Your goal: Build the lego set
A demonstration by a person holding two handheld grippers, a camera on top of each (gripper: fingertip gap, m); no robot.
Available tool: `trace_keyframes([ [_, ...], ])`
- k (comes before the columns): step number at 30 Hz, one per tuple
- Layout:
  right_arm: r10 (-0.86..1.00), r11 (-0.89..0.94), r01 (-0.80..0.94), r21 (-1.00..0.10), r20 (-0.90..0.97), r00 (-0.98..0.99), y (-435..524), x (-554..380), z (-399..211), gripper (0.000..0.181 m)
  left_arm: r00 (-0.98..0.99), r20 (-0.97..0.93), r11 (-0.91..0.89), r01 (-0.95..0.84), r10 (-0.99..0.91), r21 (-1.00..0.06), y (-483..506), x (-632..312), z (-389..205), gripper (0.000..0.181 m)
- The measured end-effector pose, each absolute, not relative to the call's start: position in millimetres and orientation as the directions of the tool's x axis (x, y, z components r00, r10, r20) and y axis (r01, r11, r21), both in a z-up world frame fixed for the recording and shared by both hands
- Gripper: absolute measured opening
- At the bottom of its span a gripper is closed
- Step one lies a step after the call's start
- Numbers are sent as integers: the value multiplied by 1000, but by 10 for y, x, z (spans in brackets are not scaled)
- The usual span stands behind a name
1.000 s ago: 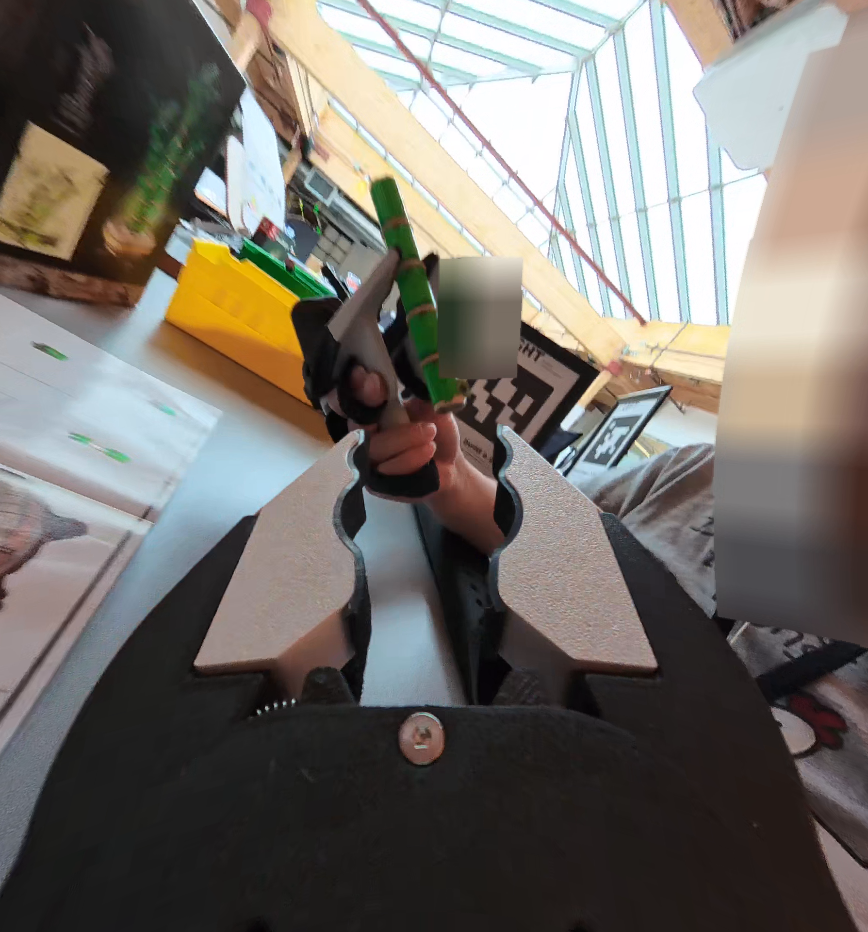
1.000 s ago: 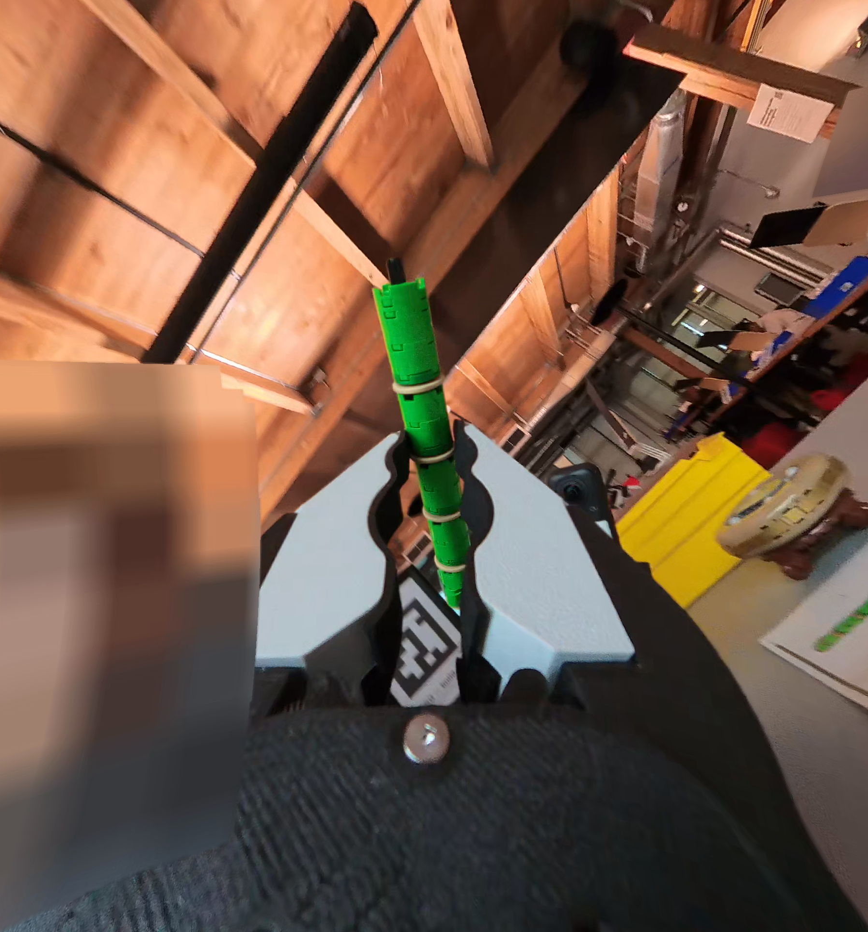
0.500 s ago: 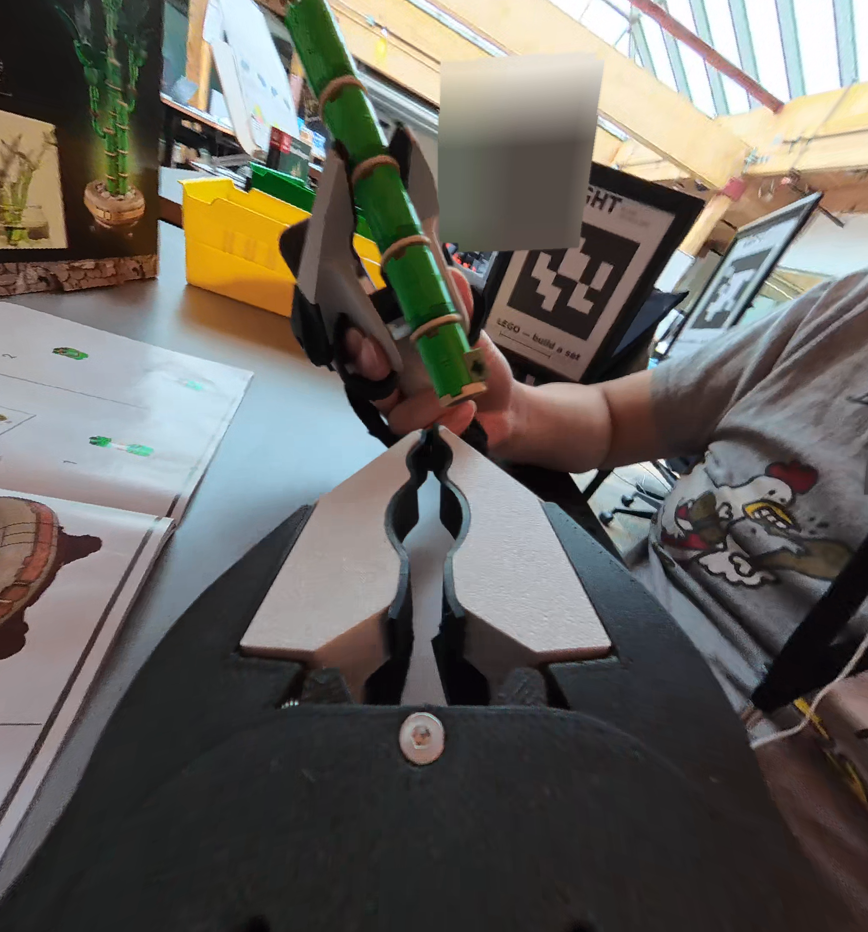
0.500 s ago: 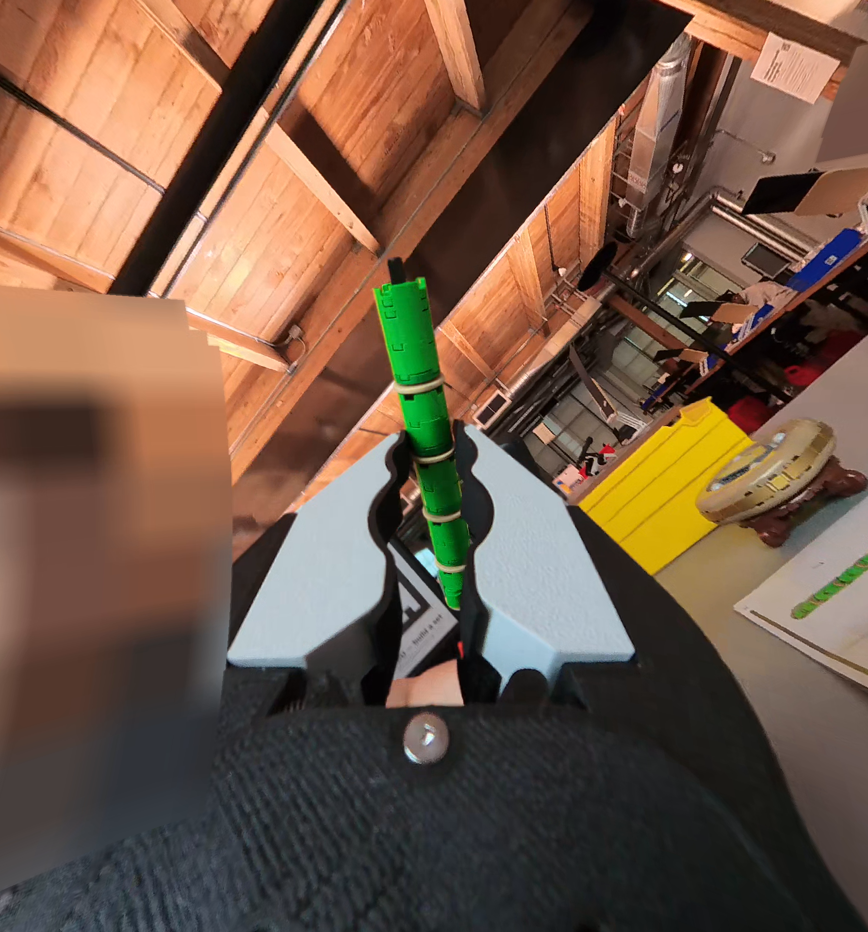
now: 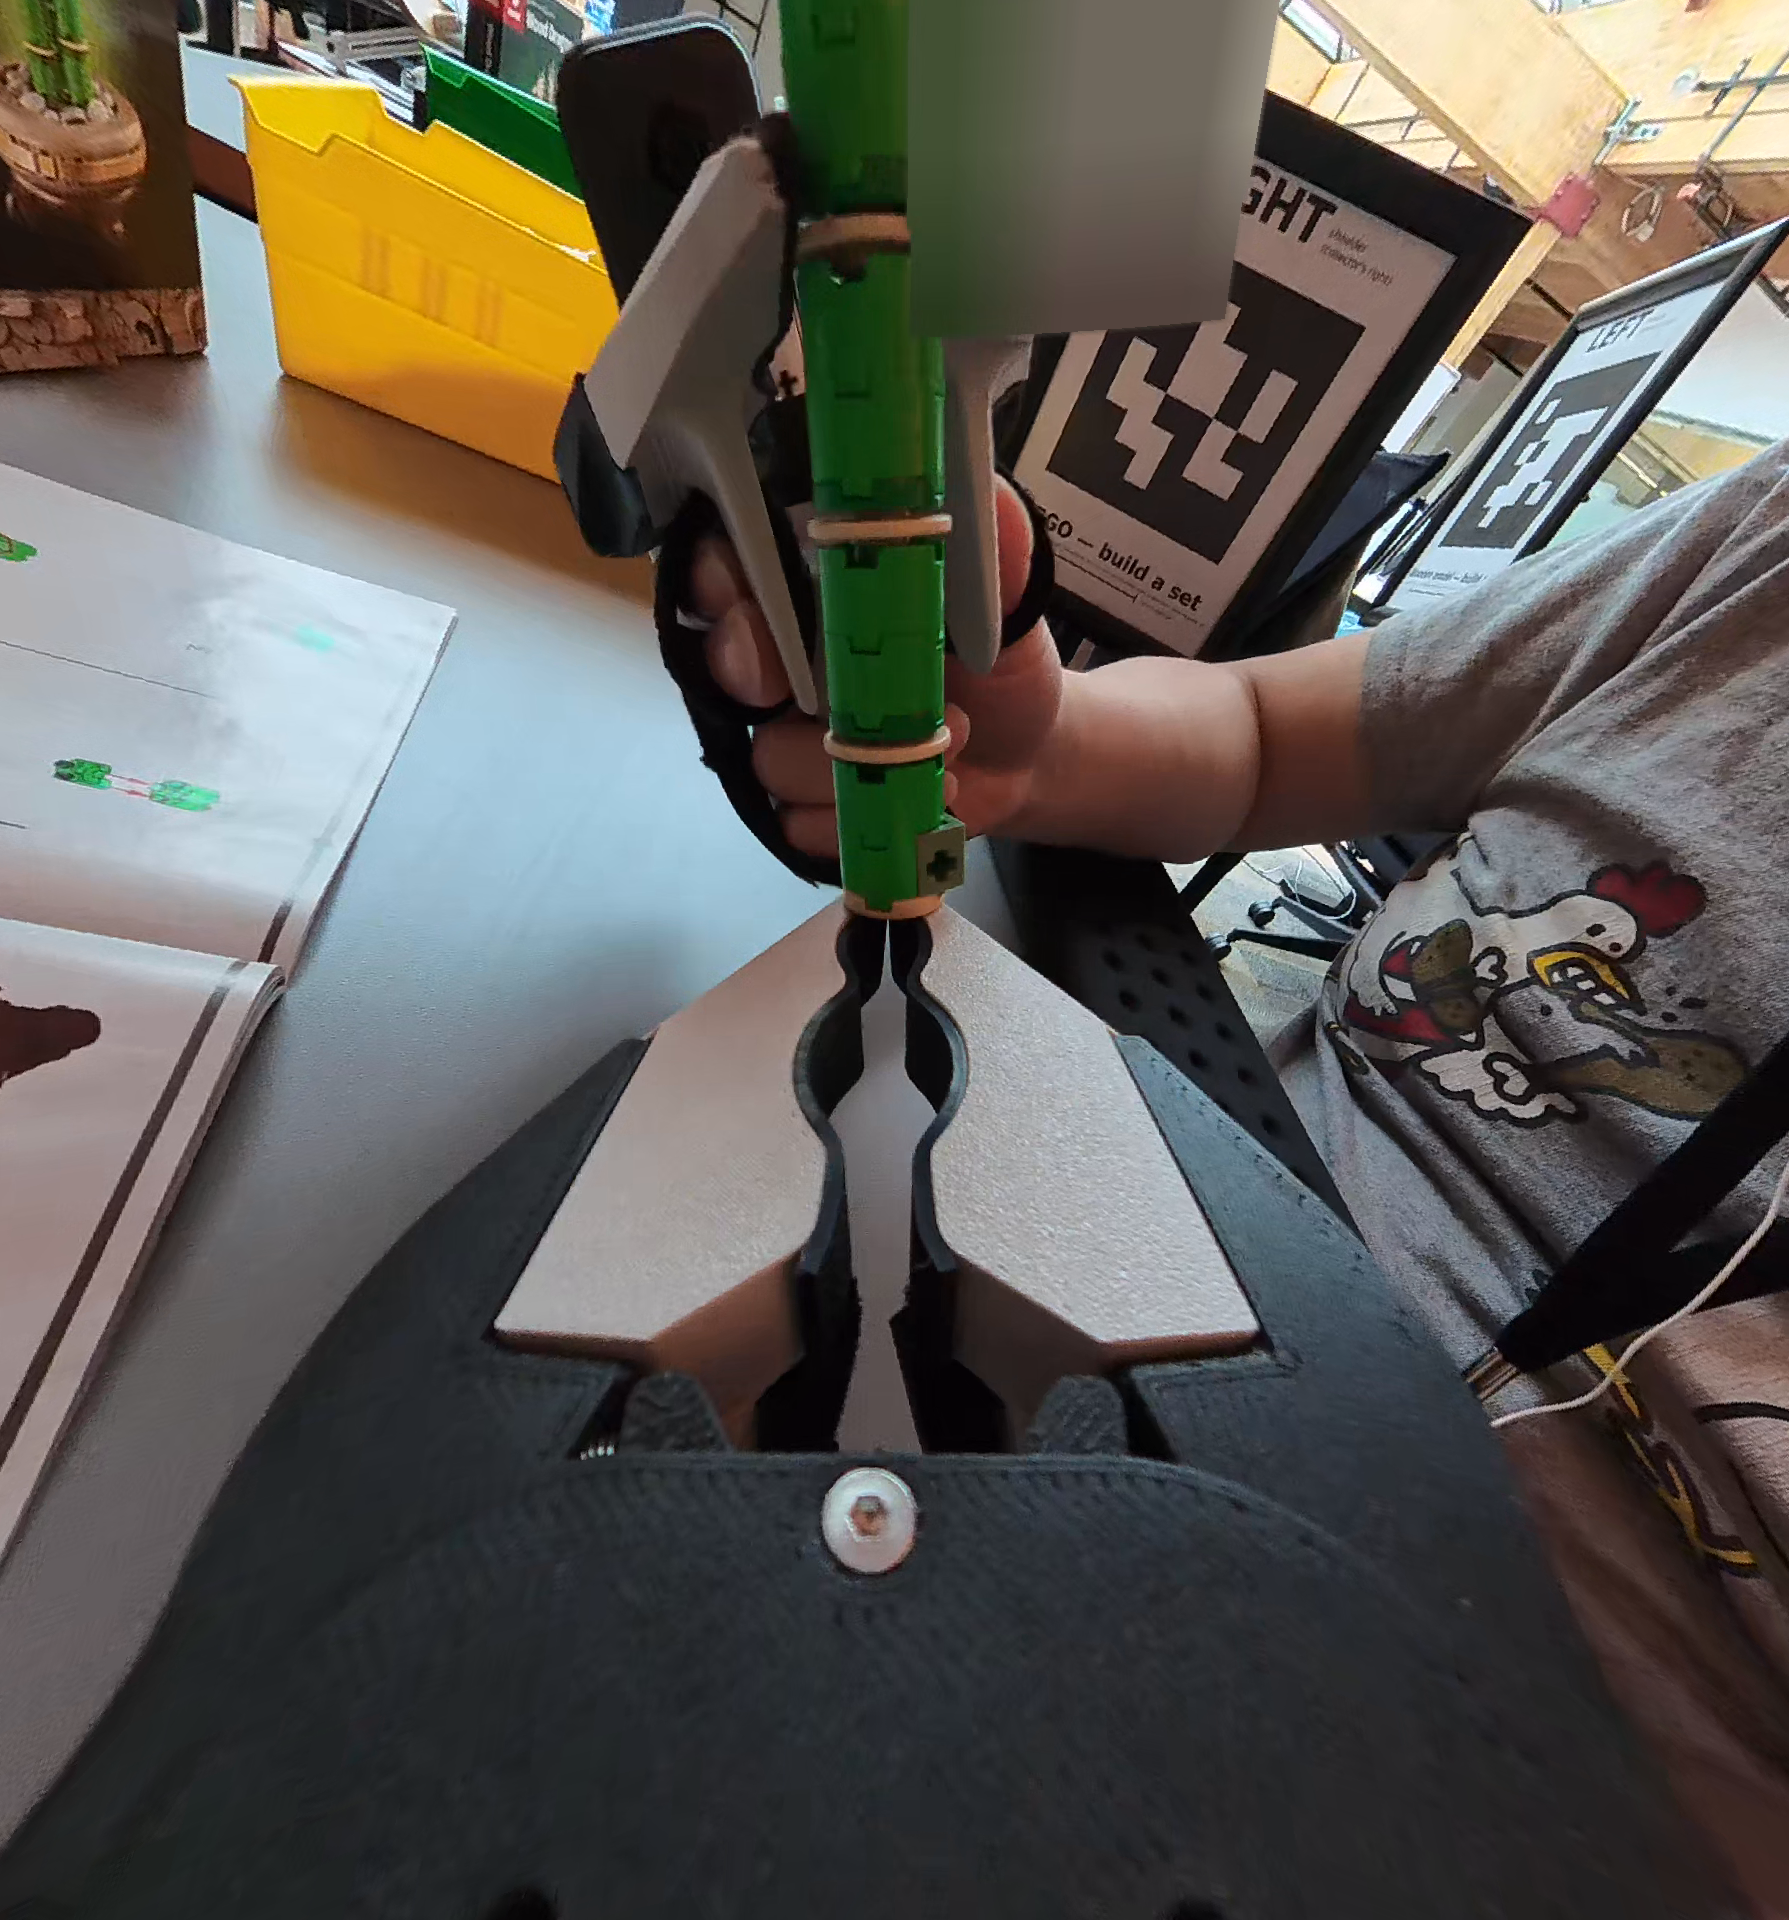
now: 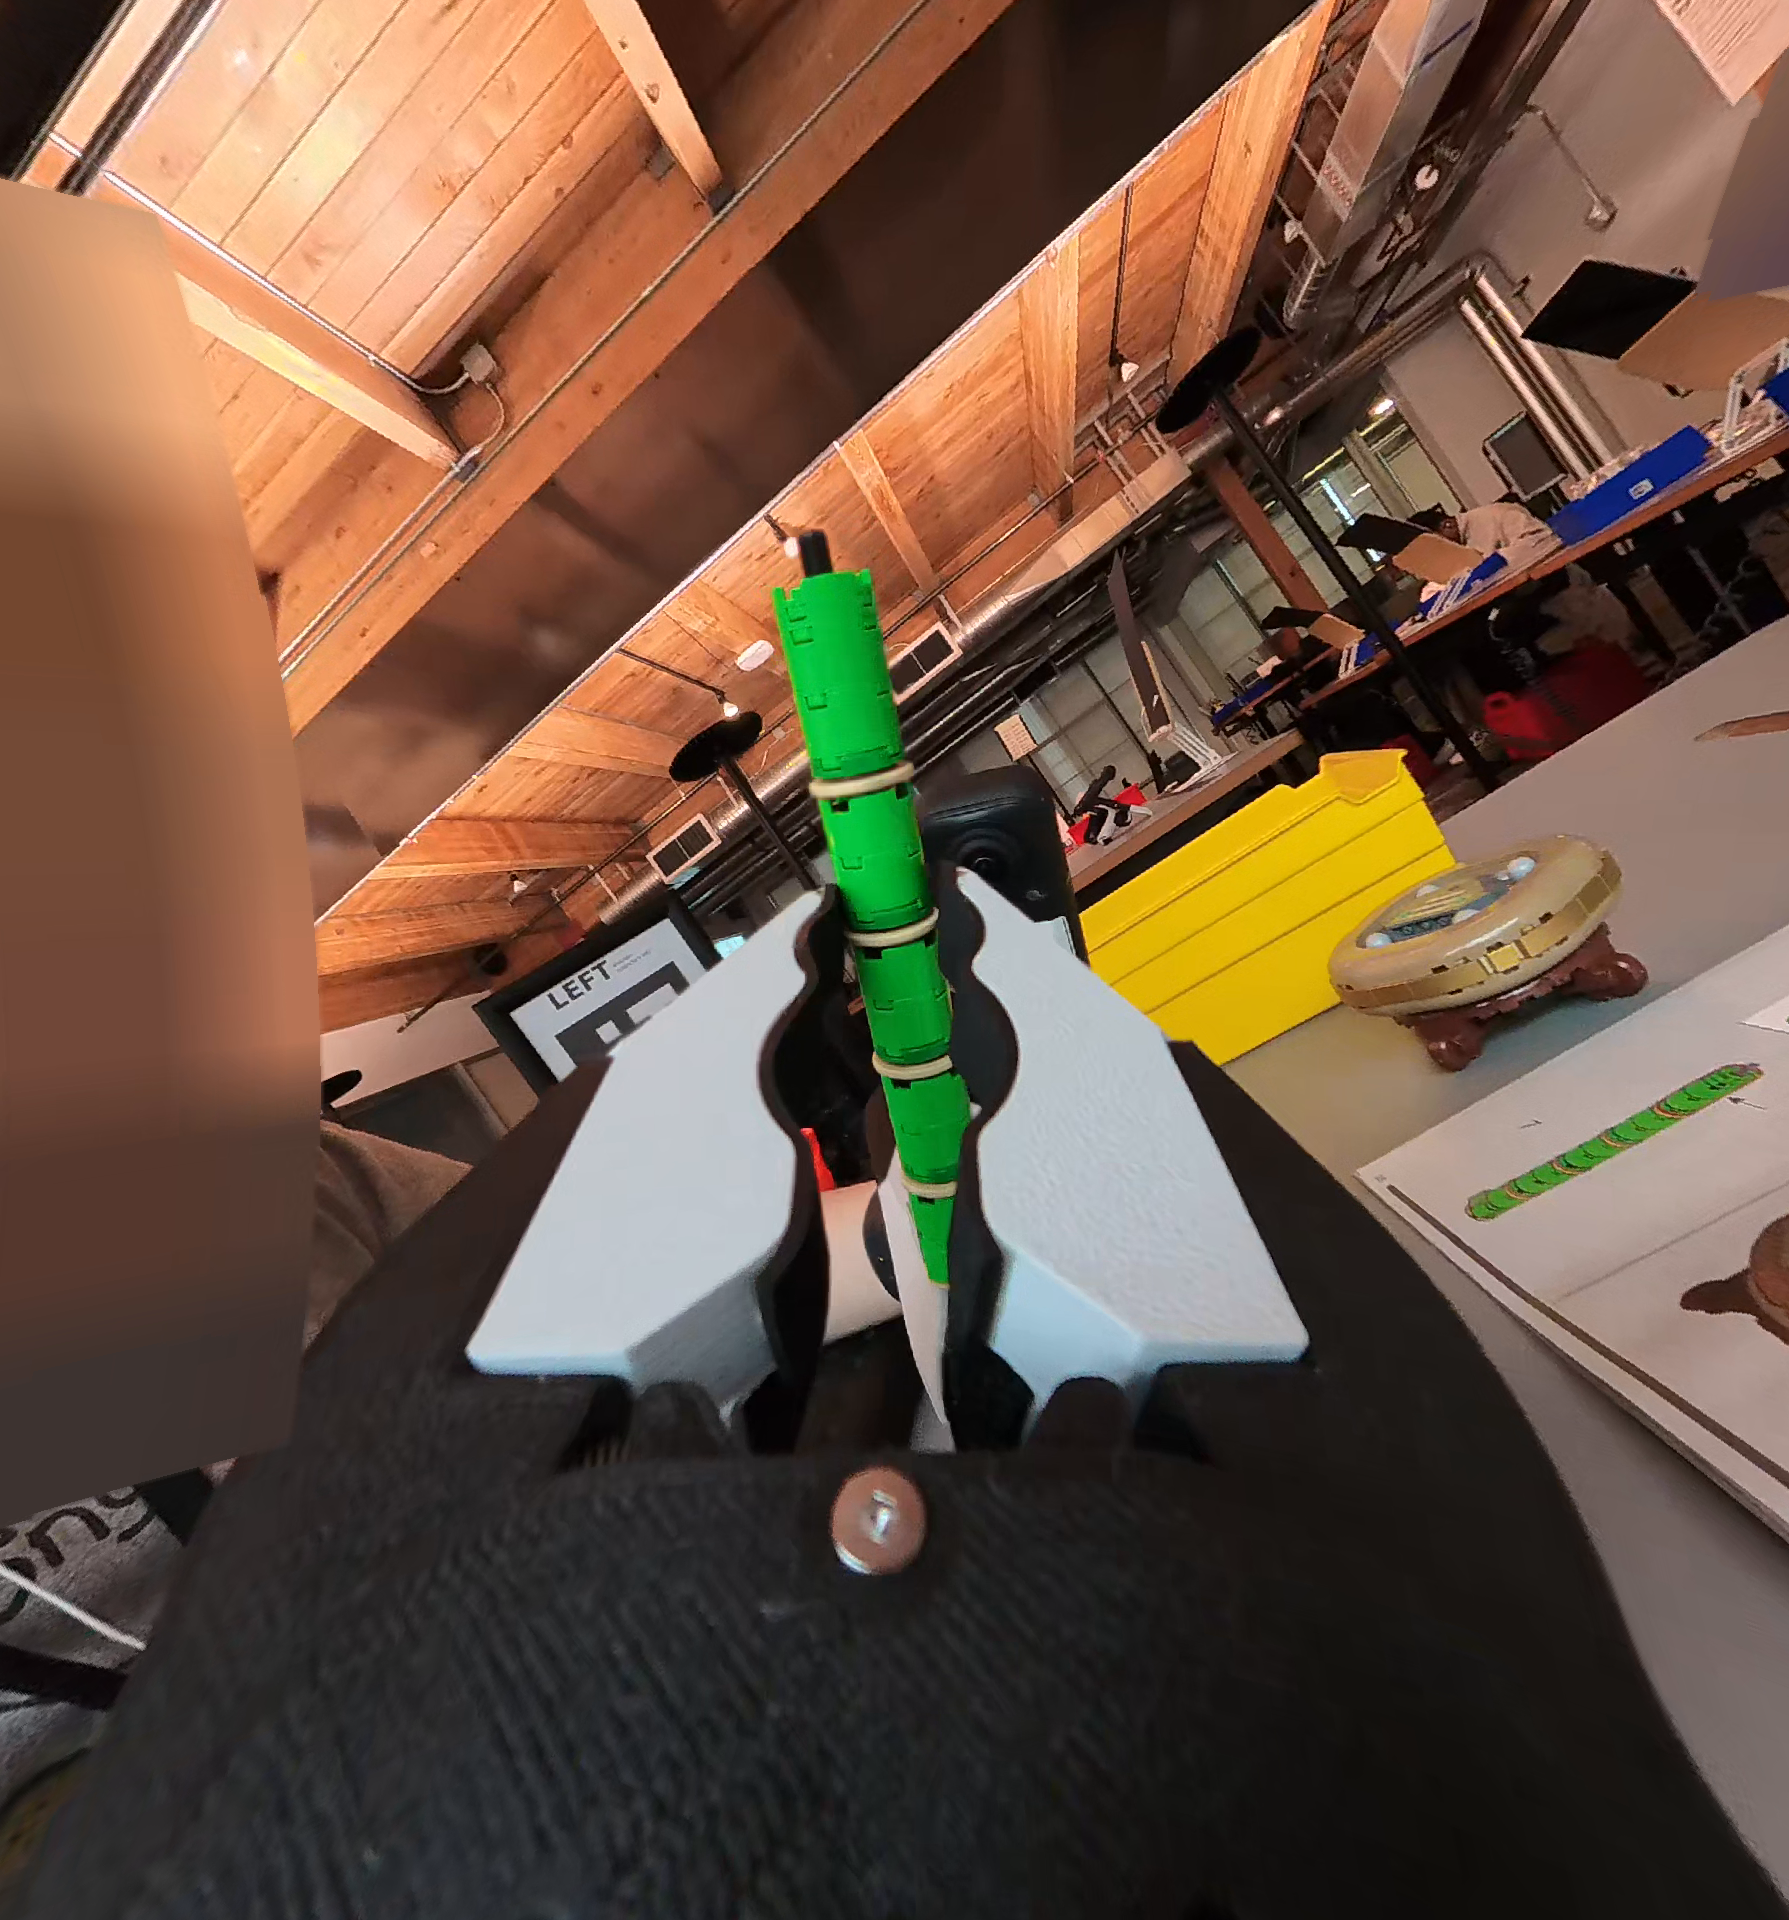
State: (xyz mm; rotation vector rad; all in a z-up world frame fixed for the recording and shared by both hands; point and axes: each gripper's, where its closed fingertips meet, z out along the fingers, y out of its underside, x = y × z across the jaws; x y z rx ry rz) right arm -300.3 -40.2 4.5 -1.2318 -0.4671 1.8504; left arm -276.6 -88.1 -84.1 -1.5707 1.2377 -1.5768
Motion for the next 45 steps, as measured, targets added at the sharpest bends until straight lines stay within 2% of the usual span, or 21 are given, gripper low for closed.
trace_keyframes([
  [2,797,-583,-442,-682,-585,-148,-361,-2977,15,17,-137,435,-404,-208,-890,-891,-887,-2763,-848,0],
  [4,754,-624,-473,-622,-639,-154,-272,-2928,-23,17,-153,481,-449,-202,-863,-870,-897,-2757,-826,2],
  [6,669,-693,-517,-501,-715,-204,-158,-2852,-76,17,-153,535,-506,-192,-831,-841,-865,-2753,-811,24],
  [8,592,-742,-542,-395,-765,-254,-72,-2796,-140,17,-135,534,-510,-177,-835,-842,-817,-2760,-814,35],
  [10,568,-751,-553,-361,-779,-263,-36,-2774,-175,17,-88,512,-499,-141,-854,-855,-731,-2766,-792,44],
  [17,648,-697,-521,-492,-743,-166,-101,-2894,-176,17,-28,515,-512,-73,-857,-856,-624,-2740,-700,37],
  [19,666,-685,-511,-519,-731,-150,-119,-2917,-172,17,-3,481,-477,-116,-877,-871,-644,-2725,-772,19],
  [22,722,-637,-480,-603,-685,-97,-160,-2956,-159,17,37,452,-452,-151,-891,-879,-637,-2711,-830,17],
  [26,810,-553,-323,-769,-586,9,-285,-3102,-240,26,18,465,-464,-89,-885,-881,-620,-2732,-713,16],
  [28,840,-515,-257,-818,-541,42,-350,-3166,-288,19,9,478,-478,-44,-878,-877,-589,-2773,-630,16],
  [36,807,-569,-270,-777,-590,-3,-355,-3170,-287,16,4,481,-481,-13,-877,-877,-576,-2810,-573,15],
  [45,797,-587,-246,-772,-604,-7,-372,-3194,-339,16,71,424,-428,-58,-903,-902,-554,-2805,-646,15],
])
